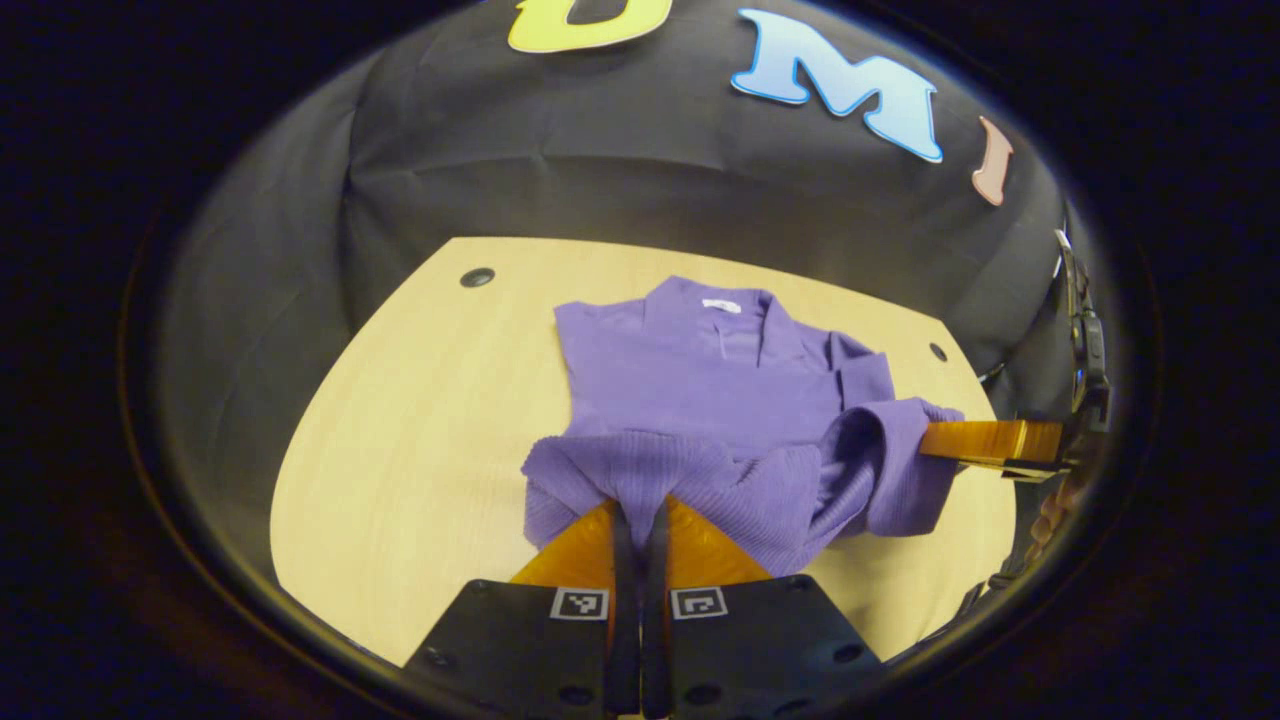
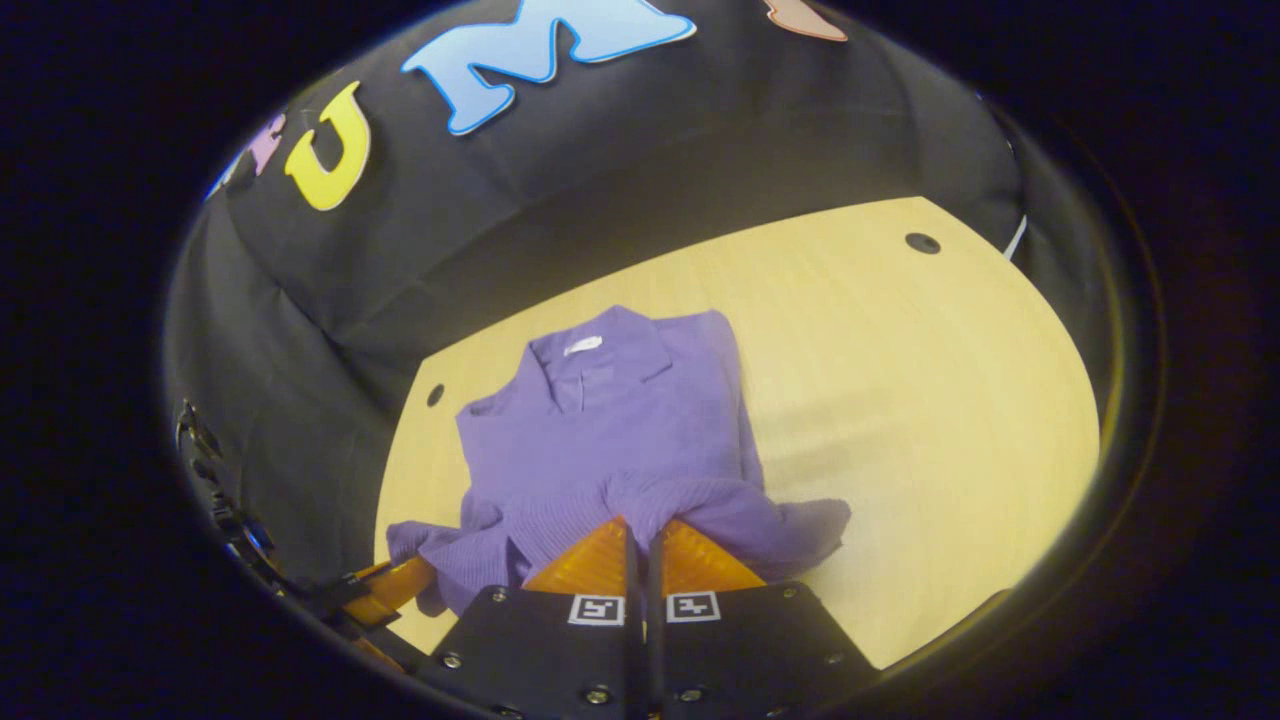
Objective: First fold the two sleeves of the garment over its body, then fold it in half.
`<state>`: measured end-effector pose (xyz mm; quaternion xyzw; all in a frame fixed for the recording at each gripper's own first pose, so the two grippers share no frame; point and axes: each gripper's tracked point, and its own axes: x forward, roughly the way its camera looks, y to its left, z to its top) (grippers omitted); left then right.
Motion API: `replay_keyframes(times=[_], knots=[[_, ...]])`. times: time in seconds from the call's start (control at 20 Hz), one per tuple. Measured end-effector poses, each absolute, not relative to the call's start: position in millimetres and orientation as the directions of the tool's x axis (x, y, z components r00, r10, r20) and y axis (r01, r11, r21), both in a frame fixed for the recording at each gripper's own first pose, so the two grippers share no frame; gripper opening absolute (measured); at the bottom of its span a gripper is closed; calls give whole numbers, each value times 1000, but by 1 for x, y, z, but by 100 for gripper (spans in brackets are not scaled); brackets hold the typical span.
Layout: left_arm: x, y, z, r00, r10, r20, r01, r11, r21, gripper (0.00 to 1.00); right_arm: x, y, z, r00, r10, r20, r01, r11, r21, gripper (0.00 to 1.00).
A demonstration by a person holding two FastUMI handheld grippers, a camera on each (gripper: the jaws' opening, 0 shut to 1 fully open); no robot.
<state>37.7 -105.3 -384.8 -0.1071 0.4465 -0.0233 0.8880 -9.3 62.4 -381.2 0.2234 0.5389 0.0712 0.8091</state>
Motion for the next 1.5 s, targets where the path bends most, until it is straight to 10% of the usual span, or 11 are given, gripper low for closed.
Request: replay_keyframes(times=[0.9,1.5], knots=[[275,-114,-403,765,-136,-629,-55,960,-275,8,169,66,-441,561,285,-777,215,856,469,0],[306,-113,-484,718,-108,-687,-99,962,-255,8,181,70,-512,522,258,-813,215,883,418,2]])
